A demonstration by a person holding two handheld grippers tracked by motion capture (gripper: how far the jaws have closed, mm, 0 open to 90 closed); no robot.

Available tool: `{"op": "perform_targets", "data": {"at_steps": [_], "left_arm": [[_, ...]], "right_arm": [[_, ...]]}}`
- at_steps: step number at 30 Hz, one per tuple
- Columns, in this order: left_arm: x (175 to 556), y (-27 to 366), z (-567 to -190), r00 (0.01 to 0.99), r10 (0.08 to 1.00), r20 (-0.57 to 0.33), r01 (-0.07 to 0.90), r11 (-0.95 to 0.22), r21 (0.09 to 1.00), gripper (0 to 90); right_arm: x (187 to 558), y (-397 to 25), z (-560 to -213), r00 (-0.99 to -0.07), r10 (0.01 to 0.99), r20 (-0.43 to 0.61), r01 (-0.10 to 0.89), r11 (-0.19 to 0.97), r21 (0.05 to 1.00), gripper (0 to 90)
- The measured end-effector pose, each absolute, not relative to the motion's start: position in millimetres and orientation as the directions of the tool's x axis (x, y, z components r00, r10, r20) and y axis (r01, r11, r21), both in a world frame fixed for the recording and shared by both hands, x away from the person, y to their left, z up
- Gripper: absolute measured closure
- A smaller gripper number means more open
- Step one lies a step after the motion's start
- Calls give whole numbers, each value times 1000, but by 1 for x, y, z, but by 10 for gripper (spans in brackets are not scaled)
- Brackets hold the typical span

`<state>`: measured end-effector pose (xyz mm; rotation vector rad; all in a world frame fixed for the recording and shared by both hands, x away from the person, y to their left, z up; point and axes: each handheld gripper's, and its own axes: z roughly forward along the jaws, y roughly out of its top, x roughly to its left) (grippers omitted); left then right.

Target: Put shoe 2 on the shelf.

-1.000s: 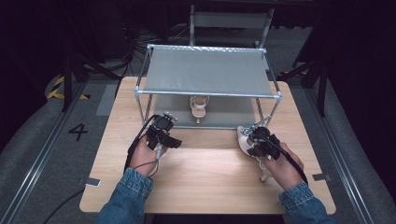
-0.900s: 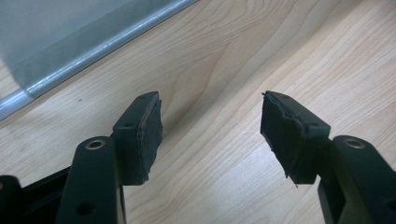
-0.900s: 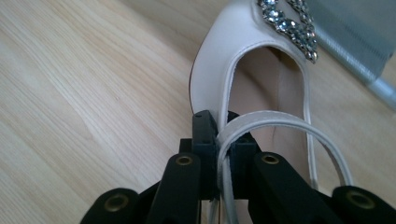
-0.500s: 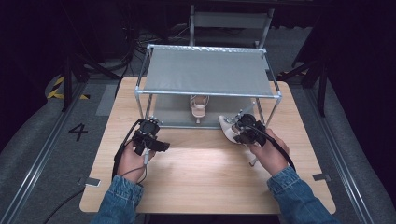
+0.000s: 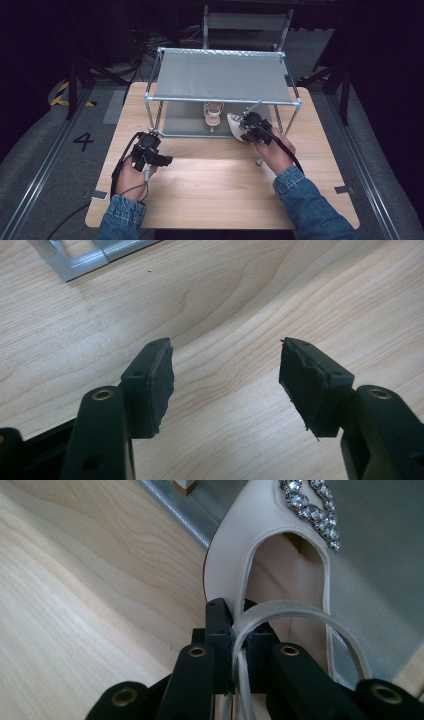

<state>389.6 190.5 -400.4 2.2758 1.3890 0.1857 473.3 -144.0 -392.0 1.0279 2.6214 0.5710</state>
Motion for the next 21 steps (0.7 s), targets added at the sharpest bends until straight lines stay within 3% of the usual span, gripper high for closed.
{"op": "perform_targets", "data": {"at_steps": [21], "left_arm": [[394, 192, -399, 487, 864, -130, 804, -385, 453, 390]], "right_arm": [[498, -126, -415, -672, 717, -188, 573, 663, 481, 816]]}}
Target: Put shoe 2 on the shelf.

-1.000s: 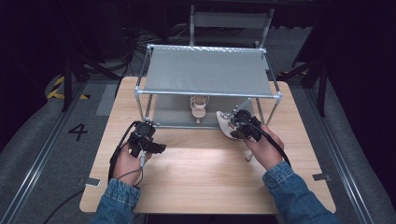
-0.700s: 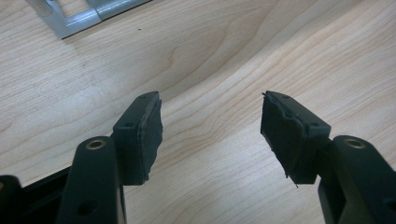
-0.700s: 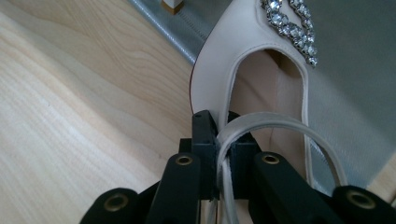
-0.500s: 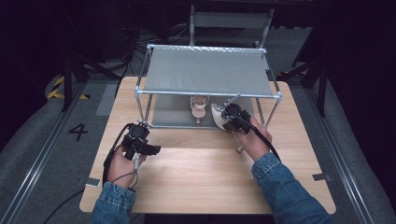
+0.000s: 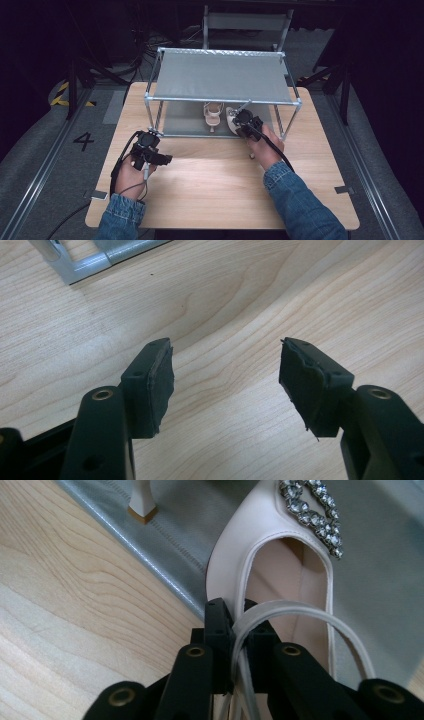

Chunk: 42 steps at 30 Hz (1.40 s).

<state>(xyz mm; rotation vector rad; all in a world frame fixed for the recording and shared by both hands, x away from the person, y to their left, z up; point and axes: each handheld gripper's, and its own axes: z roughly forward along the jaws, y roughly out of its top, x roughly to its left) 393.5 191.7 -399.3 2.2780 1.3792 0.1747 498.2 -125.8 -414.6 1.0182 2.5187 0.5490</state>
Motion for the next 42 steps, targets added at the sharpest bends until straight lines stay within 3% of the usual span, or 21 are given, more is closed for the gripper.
{"op": "perform_targets", "data": {"at_steps": [3, 6, 14, 18, 28, 42], "left_arm": [[394, 191, -399, 489, 863, -129, 802, -386, 455, 390], [396, 191, -398, 491, 861, -133, 801, -386, 457, 390], [401, 188, -396, 502, 853, -142, 799, -394, 454, 390], [404, 185, -396, 511, 849, -138, 793, -403, 456, 389], [411, 176, -394, 531, 835, -143, 785, -422, 453, 388], [412, 172, -394, 537, 833, -134, 781, -430, 454, 388]], "right_arm": [[495, -124, -411, -675, 715, -183, 553, 654, 516, 643], [491, -124, -405, -681, 712, -171, 541, 646, 538, 590], [478, -137, -386, -689, 722, -56, 571, 589, 571, 549], [472, -145, -379, -693, 720, -47, 562, 580, 590, 535], [436, -191, -365, -658, 752, 49, 609, 493, 621, 501], [405, -226, -395, -613, 786, 76, 693, 489, 529, 477]]}}
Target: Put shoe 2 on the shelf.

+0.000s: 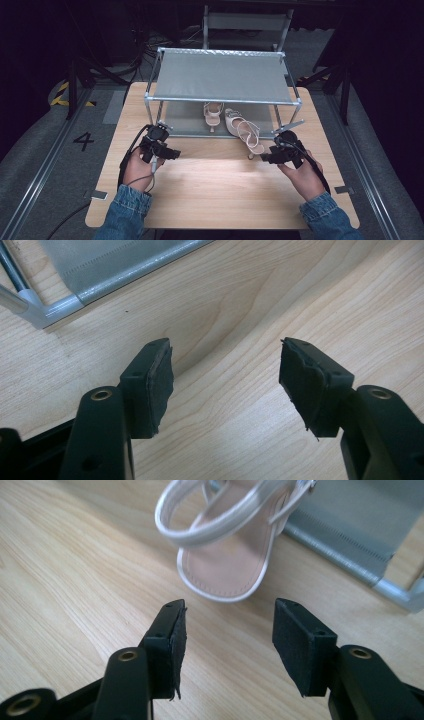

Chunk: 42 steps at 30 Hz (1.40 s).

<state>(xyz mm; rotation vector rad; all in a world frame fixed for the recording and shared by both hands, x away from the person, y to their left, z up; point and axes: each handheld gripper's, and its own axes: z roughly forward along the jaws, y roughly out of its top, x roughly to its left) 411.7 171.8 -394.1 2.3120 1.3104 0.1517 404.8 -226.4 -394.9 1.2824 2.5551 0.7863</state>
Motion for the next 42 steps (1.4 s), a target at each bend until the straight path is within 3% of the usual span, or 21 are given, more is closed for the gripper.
{"op": "perform_targets", "data": {"at_steps": [7, 22, 27, 42], "left_arm": [[412, 173, -394, 539, 831, -135, 778, -431, 457, 388], [408, 176, -397, 531, 837, -129, 785, -430, 446, 388], [404, 183, -397, 514, 847, -134, 793, -410, 450, 390], [401, 189, -398, 502, 855, -134, 802, -401, 443, 392]], "right_arm": [[409, -219, -416, -618, 784, 62, 694, 507, 512, 463], [425, -199, -455, -627, 779, 26, 649, 504, 569, 660], [426, -191, -448, -639, 769, 13, 609, 496, 620, 768], [453, -175, -440, -558, 825, 88, 674, 389, 628, 787]]}}
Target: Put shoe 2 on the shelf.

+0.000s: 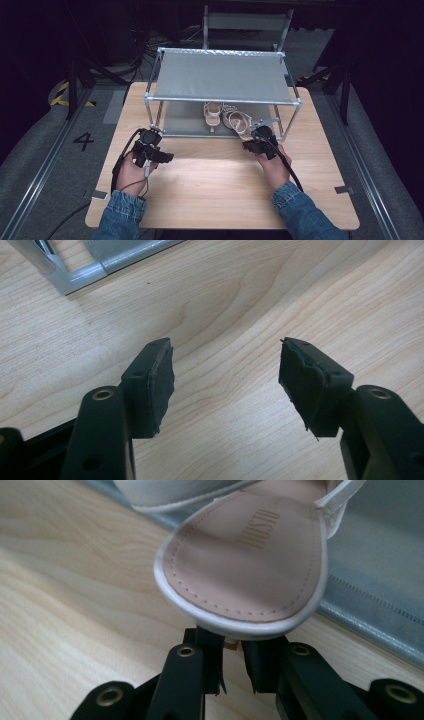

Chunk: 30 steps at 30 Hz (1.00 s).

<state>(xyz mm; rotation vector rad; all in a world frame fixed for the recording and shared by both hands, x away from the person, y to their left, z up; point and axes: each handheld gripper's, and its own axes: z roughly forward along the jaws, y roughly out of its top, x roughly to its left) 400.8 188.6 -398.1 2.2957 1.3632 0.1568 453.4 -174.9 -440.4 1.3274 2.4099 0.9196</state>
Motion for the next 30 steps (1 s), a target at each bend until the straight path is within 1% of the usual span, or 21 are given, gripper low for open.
{"op": "perform_targets", "data": {"at_steps": [3, 6, 11, 14, 16, 17, 19, 22, 23, 24, 25, 26, 27, 30], "left_arm": [[402, 188, -398, 503, 854, -134, 799, -401, 447, 392], [403, 188, -397, 507, 852, -133, 798, -405, 446, 392], [403, 188, -396, 508, 850, -142, 797, -401, 452, 392], [404, 188, -397, 510, 849, -137, 795, -405, 451, 392], [404, 189, -397, 506, 851, -143, 799, -399, 450, 392], [404, 190, -397, 507, 850, -144, 798, -399, 452, 392], [404, 190, -397, 509, 848, -145, 798, -402, 449, 392], [403, 192, -397, 504, 852, -140, 798, -398, 453, 392], [402, 192, -398, 501, 853, -144, 801, -395, 449, 392], [402, 193, -398, 502, 853, -142, 800, -396, 451, 392], [402, 193, -398, 497, 855, -145, 803, -390, 451, 392], [402, 193, -398, 498, 855, -146, 803, -390, 451, 392], [401, 194, -398, 497, 855, -147, 803, -390, 450, 392], [402, 194, -398, 498, 855, -149, 803, -389, 451, 392]], "right_arm": [[458, -169, -441, -549, 830, 93, 677, 377, 631, 787], [463, -161, -441, -560, 825, 74, 666, 395, 633, 787], [477, -148, -438, -562, 824, 74, 664, 397, 633, 788], [482, -145, -437, -556, 827, 81, 672, 390, 630, 788], [492, -144, -439, -570, 819, 62, 648, 402, 647, 788], [493, -142, -439, -563, 823, 79, 658, 388, 645, 789], [498, -142, -441, -566, 822, 67, 648, 393, 653, 789], [502, -141, -444, -566, 822, 61, 641, 392, 659, 789], [502, -139, -444, -552, 831, 69, 655, 380, 653, 789], [504, -139, -446, -564, 823, 62, 641, 389, 662, 789], [505, -137, -446, -552, 830, 74, 655, 377, 656, 790], [507, -136, -447, -566, 822, 66, 638, 386, 666, 790], [507, -133, -448, -569, 818, 80, 640, 381, 667, 790], [510, -127, -450, -571, 817, 76, 637, 383, 669, 790]]}}
